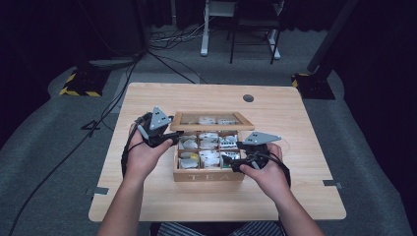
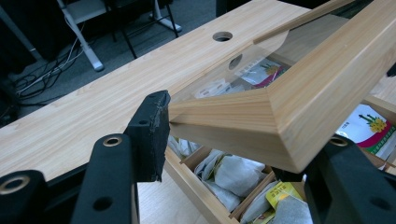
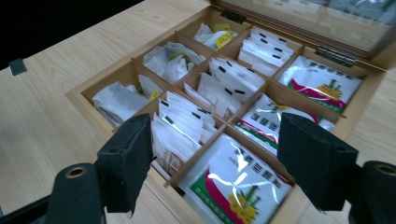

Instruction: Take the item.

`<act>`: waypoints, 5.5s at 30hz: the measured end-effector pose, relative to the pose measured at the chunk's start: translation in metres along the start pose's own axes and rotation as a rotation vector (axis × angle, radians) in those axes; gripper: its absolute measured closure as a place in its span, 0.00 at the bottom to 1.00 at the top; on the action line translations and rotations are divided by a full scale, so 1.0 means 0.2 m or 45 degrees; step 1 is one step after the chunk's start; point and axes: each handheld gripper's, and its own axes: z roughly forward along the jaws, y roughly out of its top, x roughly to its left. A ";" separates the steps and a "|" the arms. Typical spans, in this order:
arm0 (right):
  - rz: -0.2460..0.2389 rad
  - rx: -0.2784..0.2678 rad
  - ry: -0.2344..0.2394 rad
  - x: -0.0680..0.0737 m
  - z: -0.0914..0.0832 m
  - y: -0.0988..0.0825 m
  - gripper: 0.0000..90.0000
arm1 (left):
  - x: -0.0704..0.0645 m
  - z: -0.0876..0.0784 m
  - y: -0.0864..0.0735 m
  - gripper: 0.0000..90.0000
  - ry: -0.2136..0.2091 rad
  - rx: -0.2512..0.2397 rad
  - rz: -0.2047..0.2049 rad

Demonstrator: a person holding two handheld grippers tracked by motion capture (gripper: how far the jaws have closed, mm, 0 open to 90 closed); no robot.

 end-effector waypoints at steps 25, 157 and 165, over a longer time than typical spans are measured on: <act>-0.095 0.114 0.195 0.28 0.37 0.12 0.60 | 0.01 0.00 0.00 0.51 -0.024 -0.003 -0.003; -0.038 -0.078 -0.127 -0.02 -0.15 0.16 0.97 | 0.02 0.01 0.01 0.49 -0.033 0.004 0.000; 0.014 -0.078 -0.188 -0.11 -0.23 0.12 0.97 | 0.02 0.01 0.01 0.49 -0.034 0.003 -0.005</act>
